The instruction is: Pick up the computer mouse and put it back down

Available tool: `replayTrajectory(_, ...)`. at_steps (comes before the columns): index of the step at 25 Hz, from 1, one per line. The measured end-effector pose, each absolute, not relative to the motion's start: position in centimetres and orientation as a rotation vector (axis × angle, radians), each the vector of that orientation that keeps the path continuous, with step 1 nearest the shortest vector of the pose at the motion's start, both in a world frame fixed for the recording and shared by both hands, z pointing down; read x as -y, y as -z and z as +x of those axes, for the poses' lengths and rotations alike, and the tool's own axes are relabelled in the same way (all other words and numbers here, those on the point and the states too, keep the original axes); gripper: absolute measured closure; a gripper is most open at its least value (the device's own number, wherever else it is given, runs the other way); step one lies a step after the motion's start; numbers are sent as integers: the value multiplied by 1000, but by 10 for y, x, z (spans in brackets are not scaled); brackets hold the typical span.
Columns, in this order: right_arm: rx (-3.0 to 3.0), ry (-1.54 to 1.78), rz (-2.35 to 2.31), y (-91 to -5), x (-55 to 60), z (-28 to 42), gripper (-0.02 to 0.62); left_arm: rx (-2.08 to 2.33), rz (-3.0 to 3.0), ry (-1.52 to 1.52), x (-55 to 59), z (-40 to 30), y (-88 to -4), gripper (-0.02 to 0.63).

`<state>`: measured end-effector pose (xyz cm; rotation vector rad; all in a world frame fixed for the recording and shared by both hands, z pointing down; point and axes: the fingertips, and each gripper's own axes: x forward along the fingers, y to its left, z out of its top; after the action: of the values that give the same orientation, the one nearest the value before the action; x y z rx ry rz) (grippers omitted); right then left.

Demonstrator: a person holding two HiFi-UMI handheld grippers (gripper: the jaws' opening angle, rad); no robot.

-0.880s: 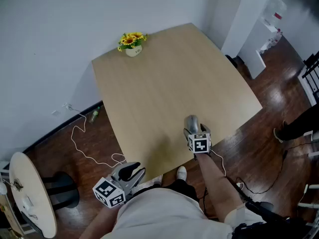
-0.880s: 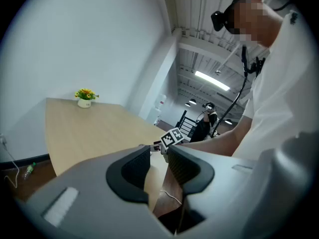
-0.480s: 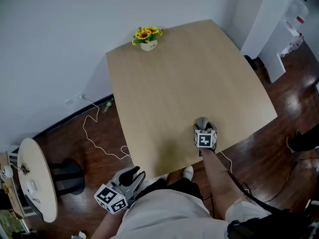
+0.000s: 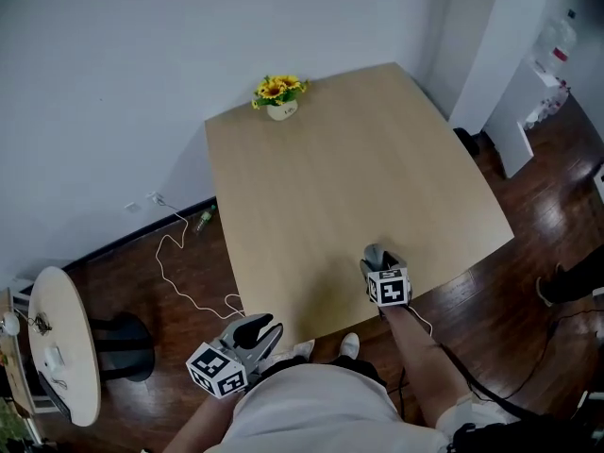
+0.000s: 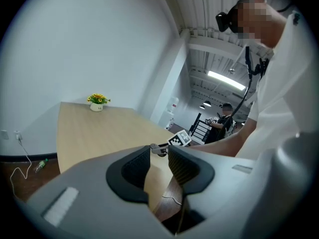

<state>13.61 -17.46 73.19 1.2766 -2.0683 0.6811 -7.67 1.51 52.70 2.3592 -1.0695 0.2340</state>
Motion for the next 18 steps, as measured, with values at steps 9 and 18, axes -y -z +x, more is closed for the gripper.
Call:
replayTrajectory(9,2260,-556,1168,-589,79,126,295,956,2462,-234,2,-48,-517,511)
replayTrajectory(18,2305,-474,1205,-506,16,130,295,847,2546,-235,6,-32,-515,511)
